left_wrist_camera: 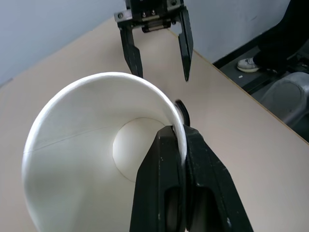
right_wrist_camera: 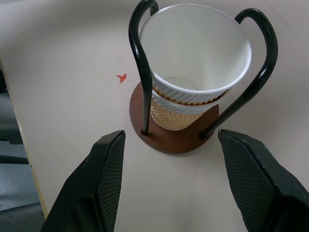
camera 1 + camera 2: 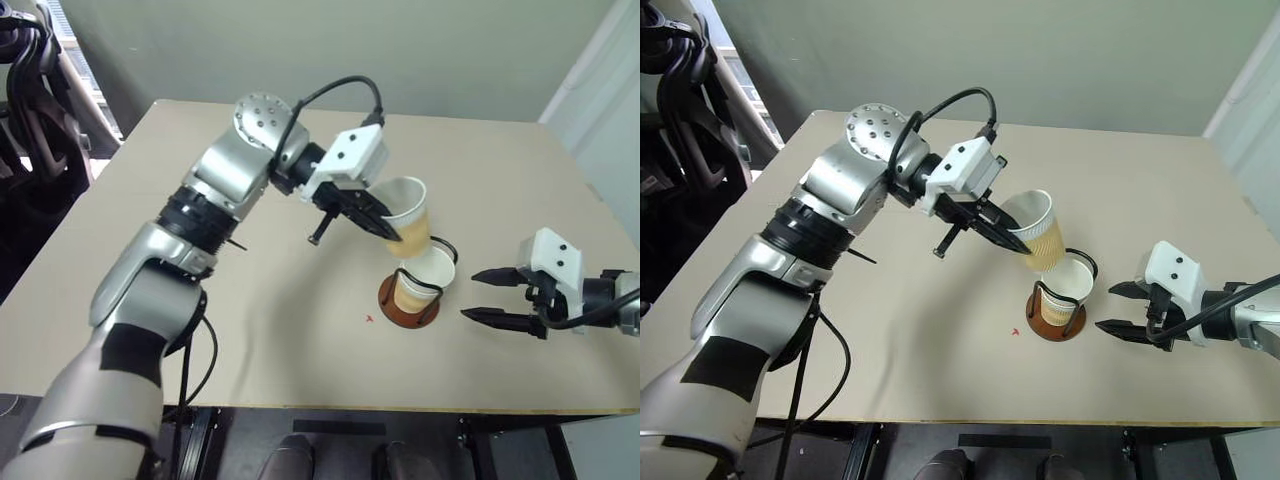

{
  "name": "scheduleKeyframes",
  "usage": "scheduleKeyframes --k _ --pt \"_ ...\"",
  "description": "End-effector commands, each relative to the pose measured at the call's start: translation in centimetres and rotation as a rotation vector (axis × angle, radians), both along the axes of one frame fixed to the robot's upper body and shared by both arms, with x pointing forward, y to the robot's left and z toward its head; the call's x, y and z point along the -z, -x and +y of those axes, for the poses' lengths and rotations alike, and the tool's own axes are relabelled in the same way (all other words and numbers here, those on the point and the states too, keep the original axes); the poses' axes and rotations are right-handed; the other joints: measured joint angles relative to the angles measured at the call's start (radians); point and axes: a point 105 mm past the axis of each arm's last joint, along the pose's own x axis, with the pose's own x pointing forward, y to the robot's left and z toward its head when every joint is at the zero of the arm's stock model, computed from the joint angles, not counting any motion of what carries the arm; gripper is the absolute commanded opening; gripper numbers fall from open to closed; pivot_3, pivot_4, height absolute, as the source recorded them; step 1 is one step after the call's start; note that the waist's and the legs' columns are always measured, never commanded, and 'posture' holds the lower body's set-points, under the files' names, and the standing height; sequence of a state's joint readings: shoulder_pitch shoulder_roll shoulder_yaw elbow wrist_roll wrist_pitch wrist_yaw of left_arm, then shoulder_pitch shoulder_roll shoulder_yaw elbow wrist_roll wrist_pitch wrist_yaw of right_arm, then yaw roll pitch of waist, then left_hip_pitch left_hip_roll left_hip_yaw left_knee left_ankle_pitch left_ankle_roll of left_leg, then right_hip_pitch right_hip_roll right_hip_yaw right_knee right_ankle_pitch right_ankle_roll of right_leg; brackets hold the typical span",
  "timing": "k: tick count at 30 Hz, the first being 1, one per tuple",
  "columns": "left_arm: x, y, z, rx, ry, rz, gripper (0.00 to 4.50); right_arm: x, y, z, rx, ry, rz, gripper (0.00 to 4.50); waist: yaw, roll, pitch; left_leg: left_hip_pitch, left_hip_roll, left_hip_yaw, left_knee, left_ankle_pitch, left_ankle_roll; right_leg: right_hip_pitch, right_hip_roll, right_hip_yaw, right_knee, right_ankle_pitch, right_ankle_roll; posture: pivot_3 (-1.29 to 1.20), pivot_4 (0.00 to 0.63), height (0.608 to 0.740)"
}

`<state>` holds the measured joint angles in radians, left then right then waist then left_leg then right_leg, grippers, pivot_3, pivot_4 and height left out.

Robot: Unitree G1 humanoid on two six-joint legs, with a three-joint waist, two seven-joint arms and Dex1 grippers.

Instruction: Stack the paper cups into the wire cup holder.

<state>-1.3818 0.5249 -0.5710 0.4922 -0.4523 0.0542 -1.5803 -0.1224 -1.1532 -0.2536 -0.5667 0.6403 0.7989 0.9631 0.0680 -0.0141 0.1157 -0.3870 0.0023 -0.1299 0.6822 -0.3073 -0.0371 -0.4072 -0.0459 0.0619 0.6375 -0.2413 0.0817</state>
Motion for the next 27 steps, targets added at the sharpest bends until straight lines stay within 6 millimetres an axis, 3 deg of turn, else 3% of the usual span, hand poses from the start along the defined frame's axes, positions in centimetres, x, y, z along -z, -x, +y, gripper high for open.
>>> scheduleKeyframes --k 1,27 --pt "-1.0 0.8 -0.7 0.078 -0.009 -0.045 0.05 -0.8 0.1 0.0 -0.007 0.019 -0.040 3.09 0.000 0.000 0.000 0.000 0.000 0.000 0.000 0.000 0.000 0.000 0.000 0.000 -0.001 0.000 0.000 0.00 0.150 0.740" --pt "0.2 1.0 -3.3 0.170 -0.064 -0.103 0.05 -0.6 0.5 -0.4 0.028 0.025 -0.047 3.09 0.013 0.000 0.000 -0.004 -0.001 0.001 0.002 0.000 0.002 0.000 0.000 0.001 -0.005 0.002 0.004 0.00 0.150 0.740"
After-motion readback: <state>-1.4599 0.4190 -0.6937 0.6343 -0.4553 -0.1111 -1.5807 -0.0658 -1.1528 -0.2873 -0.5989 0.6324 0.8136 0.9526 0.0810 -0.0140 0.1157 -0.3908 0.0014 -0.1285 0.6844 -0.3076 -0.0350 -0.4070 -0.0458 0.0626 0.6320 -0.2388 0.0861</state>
